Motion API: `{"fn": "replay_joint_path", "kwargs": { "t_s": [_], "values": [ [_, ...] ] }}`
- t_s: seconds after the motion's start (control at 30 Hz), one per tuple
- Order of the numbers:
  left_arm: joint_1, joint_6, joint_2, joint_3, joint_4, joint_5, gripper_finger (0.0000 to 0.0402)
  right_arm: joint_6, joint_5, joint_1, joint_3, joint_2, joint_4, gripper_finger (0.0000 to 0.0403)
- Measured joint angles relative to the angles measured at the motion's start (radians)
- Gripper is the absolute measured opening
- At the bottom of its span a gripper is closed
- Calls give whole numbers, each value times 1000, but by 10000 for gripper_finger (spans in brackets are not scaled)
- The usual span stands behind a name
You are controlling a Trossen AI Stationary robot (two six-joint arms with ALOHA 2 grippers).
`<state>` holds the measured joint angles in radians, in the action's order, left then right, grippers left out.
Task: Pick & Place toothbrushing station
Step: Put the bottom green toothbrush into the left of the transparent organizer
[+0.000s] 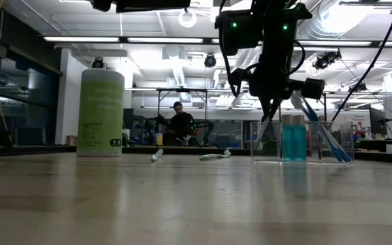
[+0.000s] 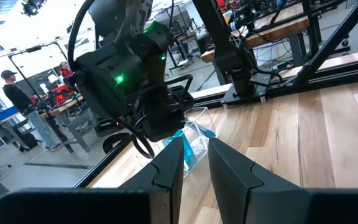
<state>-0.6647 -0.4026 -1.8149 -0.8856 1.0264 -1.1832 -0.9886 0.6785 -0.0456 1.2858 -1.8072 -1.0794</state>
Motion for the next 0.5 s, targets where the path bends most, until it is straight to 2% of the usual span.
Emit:
{"fn": "replay_joint_path", "kwargs": {
  "t_s": [0.5],
  "values": [
    [0,-9,0,0,0,0,70,-3,-2,0,0,0,-7,25]
  ]
}}
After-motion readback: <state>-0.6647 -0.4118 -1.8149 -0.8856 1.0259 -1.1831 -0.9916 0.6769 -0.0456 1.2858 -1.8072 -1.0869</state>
